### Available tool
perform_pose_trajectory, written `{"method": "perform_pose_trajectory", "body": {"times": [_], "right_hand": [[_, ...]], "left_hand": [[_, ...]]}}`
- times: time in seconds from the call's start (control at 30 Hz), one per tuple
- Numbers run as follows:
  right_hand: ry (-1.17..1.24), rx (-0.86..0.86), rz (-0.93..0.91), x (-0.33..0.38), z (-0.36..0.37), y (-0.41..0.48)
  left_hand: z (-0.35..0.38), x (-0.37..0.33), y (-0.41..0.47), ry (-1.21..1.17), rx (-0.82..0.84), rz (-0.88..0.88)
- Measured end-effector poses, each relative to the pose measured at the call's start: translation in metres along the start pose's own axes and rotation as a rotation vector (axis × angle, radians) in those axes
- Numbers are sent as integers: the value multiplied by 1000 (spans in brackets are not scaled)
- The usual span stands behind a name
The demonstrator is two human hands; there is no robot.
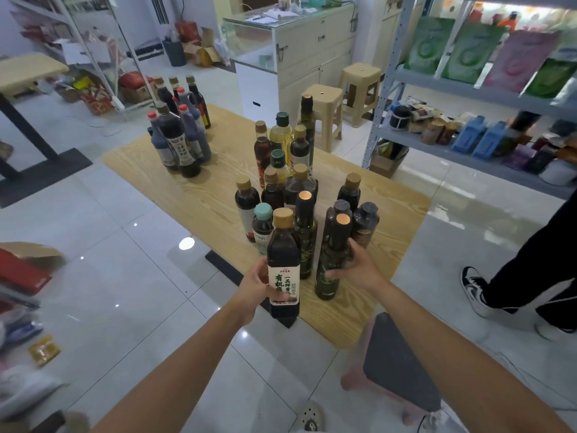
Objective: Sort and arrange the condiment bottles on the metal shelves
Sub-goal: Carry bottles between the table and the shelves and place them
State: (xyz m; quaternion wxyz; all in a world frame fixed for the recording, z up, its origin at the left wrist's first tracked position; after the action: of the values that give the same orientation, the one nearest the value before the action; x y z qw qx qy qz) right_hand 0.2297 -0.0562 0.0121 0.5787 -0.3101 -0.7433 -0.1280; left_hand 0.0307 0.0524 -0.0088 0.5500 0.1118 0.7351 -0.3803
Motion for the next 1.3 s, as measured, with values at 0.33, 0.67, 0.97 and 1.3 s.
{"method": "perform_pose_trajectory", "body": {"times": [0.33, 0.67, 0.97, 1.3], "right_hand": [[8, 18, 128, 1, 17, -45], [140, 203, -79, 136, 141, -79], [264, 575, -258, 259, 320, -148], [324, 1110, -485, 404, 490, -255]], "left_hand": [[-19, 12, -28, -39, 20, 8], [-143, -1, -122, -133, -171, 134], [-313, -1, -282, -277, -626, 325], [-399, 11, -461, -402, -1300, 450]]}}
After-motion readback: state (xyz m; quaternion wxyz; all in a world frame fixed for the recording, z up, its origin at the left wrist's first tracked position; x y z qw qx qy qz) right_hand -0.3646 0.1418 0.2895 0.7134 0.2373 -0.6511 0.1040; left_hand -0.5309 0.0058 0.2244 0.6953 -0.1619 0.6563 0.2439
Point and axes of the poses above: each hand's wrist, its own y-axis towards the middle knuckle, its own z-axis out of the palm, x = y × z, the point moved 6 cm from there along y, towards the middle knuckle, and after that the axes turned 5 degrees about -x, right-handed, at the moved point
